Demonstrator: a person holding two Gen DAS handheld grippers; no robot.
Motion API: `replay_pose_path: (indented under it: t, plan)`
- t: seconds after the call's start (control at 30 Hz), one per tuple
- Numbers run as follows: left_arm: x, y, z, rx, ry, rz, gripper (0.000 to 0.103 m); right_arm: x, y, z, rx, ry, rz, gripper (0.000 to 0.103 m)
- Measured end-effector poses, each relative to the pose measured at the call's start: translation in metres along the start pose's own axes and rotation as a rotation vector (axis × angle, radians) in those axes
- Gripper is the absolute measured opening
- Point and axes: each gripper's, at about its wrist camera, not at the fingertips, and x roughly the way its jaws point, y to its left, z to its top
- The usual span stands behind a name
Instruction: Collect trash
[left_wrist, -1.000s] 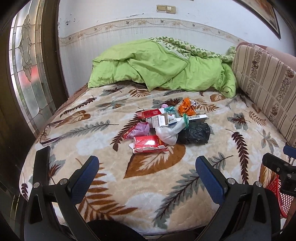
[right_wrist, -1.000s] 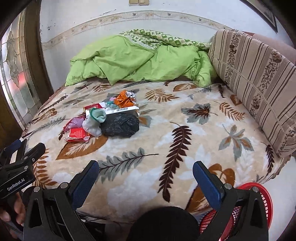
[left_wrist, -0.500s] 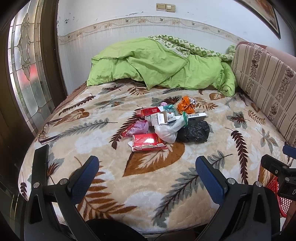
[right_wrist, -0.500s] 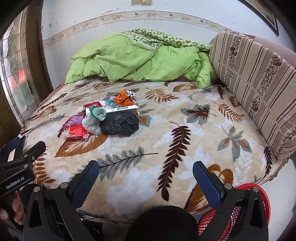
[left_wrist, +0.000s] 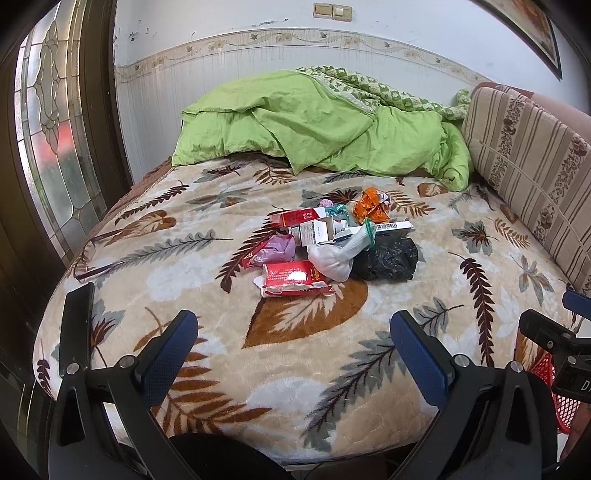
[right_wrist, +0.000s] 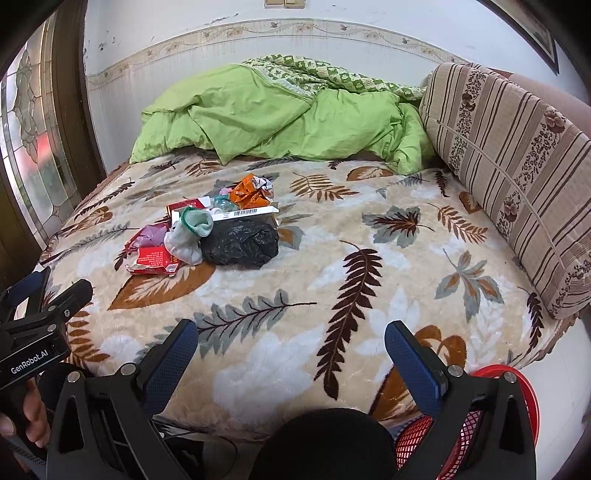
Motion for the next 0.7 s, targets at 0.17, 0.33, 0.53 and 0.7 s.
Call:
replay_pose_path:
  t: [0.17,0.33,0.53,0.7]
  plan:
    - [-0.0001,-0.001,-0.0006,0.001,0.0,-0.001,0.103,-0.0035,0.0021,0.0009,-0.005,-0.014,-0.004,0.102]
    - [-0.0001,-0.0009,0.0004,-0.001,0.001,-0.001,0.103,-0.0067,0.0033,0.0021,-0.009,-0.021,-0.004,0.102]
    - [-0.0002,-0.0003,0.001,-0.003,0.004,-0.001,0.103,-0.0067,0.0033,0.0032,-0.008,-0.021,-0.003,0.102]
    - [-0.0003,0.0002,0.0012,-0.003,0.004,-0.001,0.103,-0.0069,0.0038,0.0037,-0.011,-0.018,-0.002,0.102]
